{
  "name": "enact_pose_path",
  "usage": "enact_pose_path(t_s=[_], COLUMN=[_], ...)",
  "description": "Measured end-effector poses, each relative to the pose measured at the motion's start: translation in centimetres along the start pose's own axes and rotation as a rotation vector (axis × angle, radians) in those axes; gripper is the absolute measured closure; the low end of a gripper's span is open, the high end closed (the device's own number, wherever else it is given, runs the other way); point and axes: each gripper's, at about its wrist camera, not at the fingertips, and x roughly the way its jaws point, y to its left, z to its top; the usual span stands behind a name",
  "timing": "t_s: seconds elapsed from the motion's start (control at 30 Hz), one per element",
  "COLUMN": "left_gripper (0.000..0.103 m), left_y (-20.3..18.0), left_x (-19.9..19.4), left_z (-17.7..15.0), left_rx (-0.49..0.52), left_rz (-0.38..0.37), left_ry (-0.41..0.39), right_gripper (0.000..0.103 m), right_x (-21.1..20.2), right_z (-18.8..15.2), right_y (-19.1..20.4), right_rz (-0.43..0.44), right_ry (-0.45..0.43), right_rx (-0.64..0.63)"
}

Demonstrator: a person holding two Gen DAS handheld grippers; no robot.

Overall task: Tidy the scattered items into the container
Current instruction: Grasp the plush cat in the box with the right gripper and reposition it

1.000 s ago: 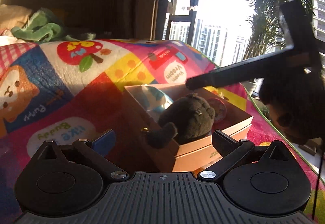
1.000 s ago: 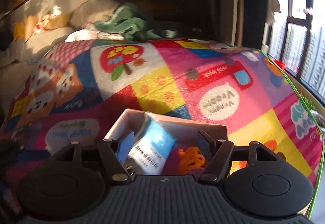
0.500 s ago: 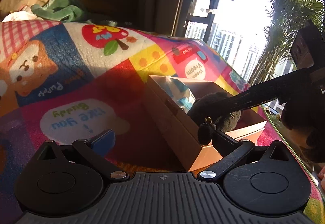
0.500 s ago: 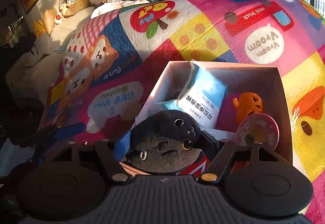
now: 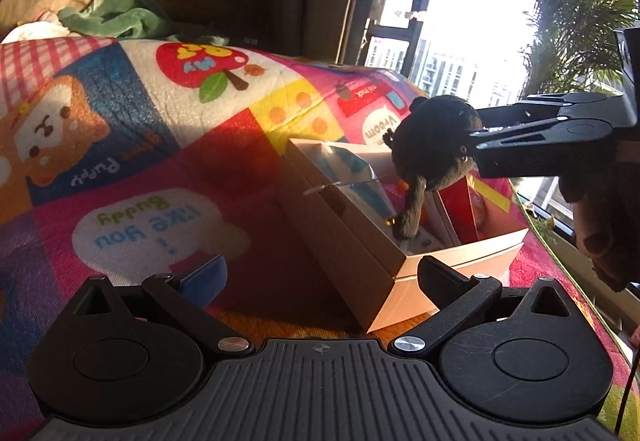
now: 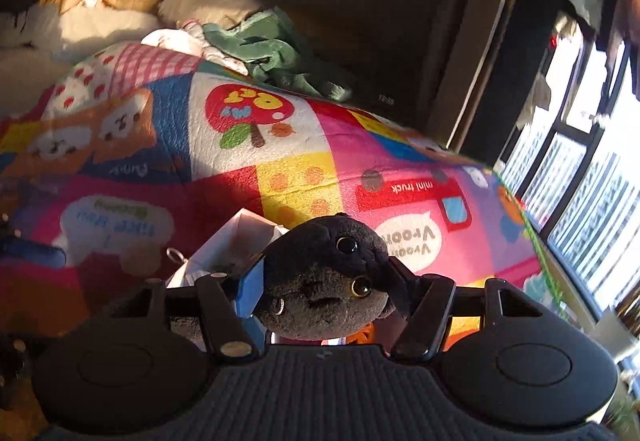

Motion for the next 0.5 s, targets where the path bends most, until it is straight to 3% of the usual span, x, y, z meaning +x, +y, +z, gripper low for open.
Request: enact_pose_path(t_s=[0.13, 0.23, 0.33, 0.5], left_gripper=[0.000, 0.000, 0.000, 0.000], left_y=[0.2, 0.3, 0.5, 0.8], left_x=[0.2, 0.1, 0.1, 0.3], left_z=[-0.2, -0.3, -0.5, -0.6], left_rx=[-0.013, -0.020, -0.036, -0.057], left_rz=[0.001, 0.003, -0.003, -0.016], left_ry=[0.004, 0.004, -0.002, 0.005], right_gripper=[0.039, 0.039, 0.040, 0.047], right_x=[-0.1, 1.5, 2.4, 0.6], right_z=[-0.1, -0.5, -0.2, 2.2], right_y=[0.0, 0.3, -0.8, -4.6], right_rz=[0.195, 0.195, 0.216, 0.214], right_ry=[0.081, 0.118, 0.144, 0.047], right_rx=[0.100, 0.130, 0.247, 0.431])
